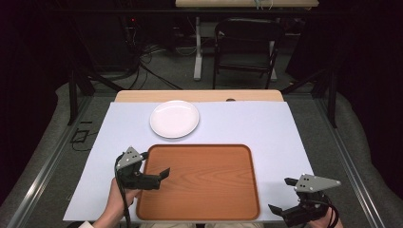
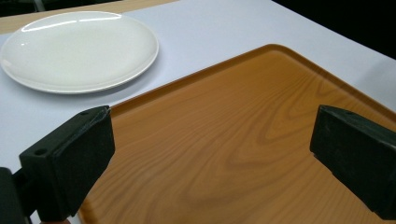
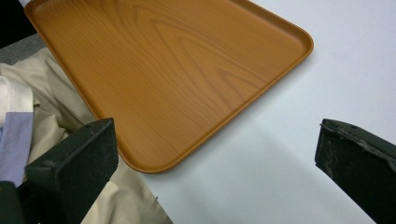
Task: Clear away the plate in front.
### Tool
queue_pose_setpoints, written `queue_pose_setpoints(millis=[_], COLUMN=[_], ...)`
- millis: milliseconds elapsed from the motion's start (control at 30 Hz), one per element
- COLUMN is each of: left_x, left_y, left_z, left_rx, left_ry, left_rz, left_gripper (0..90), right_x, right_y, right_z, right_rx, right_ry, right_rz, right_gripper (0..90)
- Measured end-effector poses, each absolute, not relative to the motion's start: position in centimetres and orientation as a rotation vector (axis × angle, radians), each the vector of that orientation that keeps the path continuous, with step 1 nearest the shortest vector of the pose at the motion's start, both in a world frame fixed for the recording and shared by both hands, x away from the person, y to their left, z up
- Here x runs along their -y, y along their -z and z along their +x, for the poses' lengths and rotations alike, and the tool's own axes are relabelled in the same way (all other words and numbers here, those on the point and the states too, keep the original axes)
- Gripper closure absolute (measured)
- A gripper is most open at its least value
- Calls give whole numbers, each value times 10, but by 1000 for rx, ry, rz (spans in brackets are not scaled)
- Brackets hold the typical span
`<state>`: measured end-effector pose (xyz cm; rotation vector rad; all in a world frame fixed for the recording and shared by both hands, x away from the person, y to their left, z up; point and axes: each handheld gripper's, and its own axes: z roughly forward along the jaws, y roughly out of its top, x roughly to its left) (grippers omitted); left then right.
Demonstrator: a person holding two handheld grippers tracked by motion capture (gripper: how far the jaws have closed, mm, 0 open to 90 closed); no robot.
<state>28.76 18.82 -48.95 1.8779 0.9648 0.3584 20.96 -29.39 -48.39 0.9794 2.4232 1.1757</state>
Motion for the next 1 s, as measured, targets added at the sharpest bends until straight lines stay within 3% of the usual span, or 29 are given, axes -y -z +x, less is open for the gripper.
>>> queue_pose_setpoints(millis=[1000], left_x=[-156], left_y=[496], left_z=[354], left_rx=[-1274], left_ry=[-256], left_rz=[1670], left_gripper=[4], right_x=[294], right_y=[484], right_z=[209], right_rx=[-2427], right_ry=[-1178], right_rz=[975], right_gripper=[0])
